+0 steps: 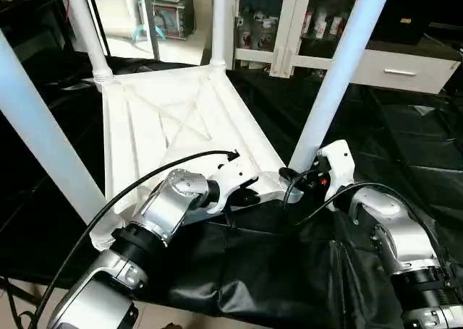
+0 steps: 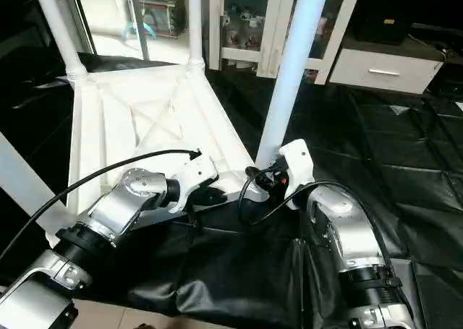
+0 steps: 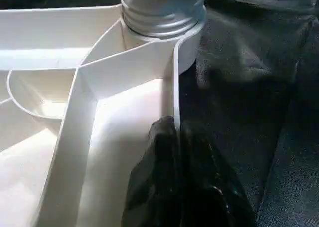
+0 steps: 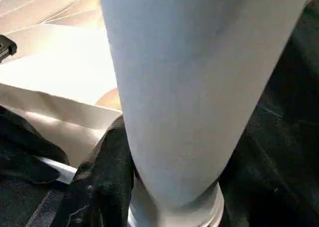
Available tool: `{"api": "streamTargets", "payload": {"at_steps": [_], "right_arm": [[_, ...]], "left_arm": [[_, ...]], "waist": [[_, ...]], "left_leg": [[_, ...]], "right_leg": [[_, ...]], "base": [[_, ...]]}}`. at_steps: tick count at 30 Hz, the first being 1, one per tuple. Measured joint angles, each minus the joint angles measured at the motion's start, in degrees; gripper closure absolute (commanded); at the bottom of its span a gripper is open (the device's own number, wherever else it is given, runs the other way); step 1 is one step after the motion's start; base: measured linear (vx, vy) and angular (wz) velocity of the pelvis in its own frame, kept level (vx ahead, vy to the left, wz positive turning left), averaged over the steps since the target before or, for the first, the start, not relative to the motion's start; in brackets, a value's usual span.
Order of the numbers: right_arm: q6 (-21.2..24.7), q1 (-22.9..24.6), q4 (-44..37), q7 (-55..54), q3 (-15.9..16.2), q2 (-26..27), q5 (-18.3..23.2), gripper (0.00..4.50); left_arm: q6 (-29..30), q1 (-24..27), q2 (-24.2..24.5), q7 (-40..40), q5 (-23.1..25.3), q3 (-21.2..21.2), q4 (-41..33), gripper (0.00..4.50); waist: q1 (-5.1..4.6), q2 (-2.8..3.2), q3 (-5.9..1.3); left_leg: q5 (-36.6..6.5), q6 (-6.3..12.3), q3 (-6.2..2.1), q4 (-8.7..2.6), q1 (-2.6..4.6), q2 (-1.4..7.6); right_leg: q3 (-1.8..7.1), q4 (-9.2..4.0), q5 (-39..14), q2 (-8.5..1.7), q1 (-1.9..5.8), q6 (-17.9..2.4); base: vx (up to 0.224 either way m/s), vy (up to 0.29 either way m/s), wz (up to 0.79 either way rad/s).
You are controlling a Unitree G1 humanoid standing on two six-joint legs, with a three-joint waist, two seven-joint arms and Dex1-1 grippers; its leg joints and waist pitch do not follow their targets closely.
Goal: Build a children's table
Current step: Rotate leg to tighten
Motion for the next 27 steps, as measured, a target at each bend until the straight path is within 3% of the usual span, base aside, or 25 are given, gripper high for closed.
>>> {"api": "streamTargets", "payload": {"at_steps": [3,10,15,26,27], "right_arm": [[-0.42,0.69,-0.55,-1.01,-0.21,0.53,-0.08,1.87],[0.09,4.68,-3.79,-4.25,-2.17,1.78,0.86,1.36],[2.46,11.55,-13.70,-4.63,-3.46,0.51,1.56,0.83],[8.76,21.32,-26.19,-10.45,-2.49,1.65,0.78,0.75],[9.10,21.79,-26.75,-10.80,-2.23,1.93,0.72,0.71]], "left_arm": [[-0.46,-0.23,-0.17,0.01,-0.01,0.00,0.69,4.50],[-2.26,-1.42,-0.33,0.89,0.05,0.15,3.29,4.50],[-6.33,-4.11,-1.41,1.50,0.71,0.29,8.87,4.50],[-19.41,-11.89,-6.02,6.92,3.99,0.51,25.73,4.50],[-19.41,-12.12,-6.28,7.00,3.96,0.68,26.18,4.22]], "waist": [[0.01,0.07,-0.01],[-0.18,0.25,0.10],[-0.13,0.32,0.13],[0.12,0.66,0.21],[0.12,0.67,0.20]], "left_leg": [[0.00,0.00,0.00,0.00,0.01,0.00],[0.00,0.00,-0.01,-0.03,-0.02,0.00],[0.00,0.00,-0.05,-0.10,-0.05,0.00],[0.00,0.00,-0.04,-0.27,-0.29,-0.01],[0.00,0.00,-0.04,-0.27,-0.30,-0.01]], "right_leg": [[0.00,0.00,0.00,0.00,0.01,0.00],[-0.01,-0.02,-0.15,0.00,-0.03,0.26],[-0.02,-0.08,-0.17,0.01,-0.04,0.31],[-0.04,-0.44,-0.20,0.01,-0.07,0.42],[-0.03,-0.44,-0.16,0.01,-0.07,0.35]], "base": [[0.000,0.000,0.00],[0.000,0.000,0.00],[0.000,0.000,0.00],[0.000,0.000,0.00],[0.000,0.000,0.00]]}}
